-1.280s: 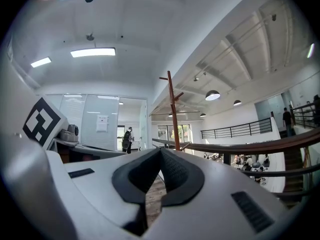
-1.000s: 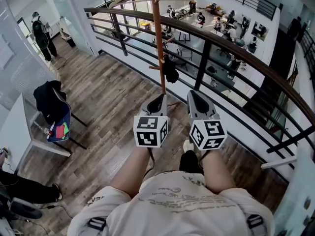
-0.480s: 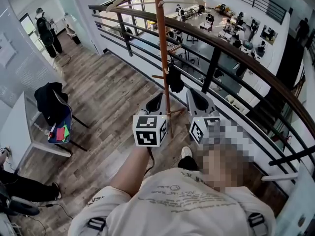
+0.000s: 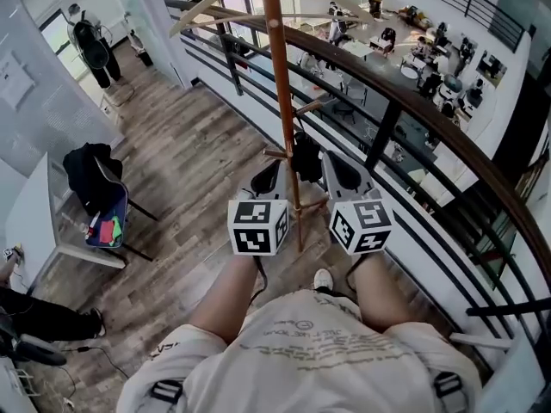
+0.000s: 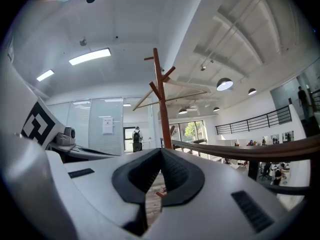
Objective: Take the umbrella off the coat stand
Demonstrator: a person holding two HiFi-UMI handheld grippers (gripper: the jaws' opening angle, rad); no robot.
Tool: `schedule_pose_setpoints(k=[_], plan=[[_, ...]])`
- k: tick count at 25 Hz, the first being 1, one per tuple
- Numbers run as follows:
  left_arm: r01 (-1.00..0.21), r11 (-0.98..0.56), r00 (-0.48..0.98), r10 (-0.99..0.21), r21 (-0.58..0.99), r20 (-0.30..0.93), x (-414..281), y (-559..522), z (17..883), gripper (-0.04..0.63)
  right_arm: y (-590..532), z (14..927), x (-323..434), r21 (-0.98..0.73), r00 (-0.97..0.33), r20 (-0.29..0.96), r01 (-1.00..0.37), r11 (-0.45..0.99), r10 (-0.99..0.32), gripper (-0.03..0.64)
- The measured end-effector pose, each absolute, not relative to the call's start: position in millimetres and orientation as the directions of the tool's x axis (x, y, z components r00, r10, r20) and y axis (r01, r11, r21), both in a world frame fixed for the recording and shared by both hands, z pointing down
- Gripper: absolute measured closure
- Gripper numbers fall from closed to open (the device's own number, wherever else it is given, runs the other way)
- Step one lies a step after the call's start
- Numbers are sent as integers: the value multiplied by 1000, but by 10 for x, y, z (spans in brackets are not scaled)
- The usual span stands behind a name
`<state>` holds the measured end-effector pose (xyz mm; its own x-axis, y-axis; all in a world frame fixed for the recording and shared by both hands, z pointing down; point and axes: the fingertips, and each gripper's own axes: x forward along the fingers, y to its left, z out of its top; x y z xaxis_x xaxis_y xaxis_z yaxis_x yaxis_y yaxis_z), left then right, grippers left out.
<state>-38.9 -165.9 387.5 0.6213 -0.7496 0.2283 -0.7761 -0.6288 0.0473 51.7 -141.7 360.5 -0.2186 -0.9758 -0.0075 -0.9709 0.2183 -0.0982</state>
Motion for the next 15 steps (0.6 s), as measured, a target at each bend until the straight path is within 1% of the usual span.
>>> schedule_pose_setpoints(k=[9,15], plan=[[-835,-548,539,-800,45,262,-28,-2112,3976,591,-2026,3810,849,-93,-324,55,-943,318,-944,614],[-878,-475,472,-849,47,238,54,-2315,4017,591,-2390,4067,894,-116,-414,99,-908,403,-905,614]])
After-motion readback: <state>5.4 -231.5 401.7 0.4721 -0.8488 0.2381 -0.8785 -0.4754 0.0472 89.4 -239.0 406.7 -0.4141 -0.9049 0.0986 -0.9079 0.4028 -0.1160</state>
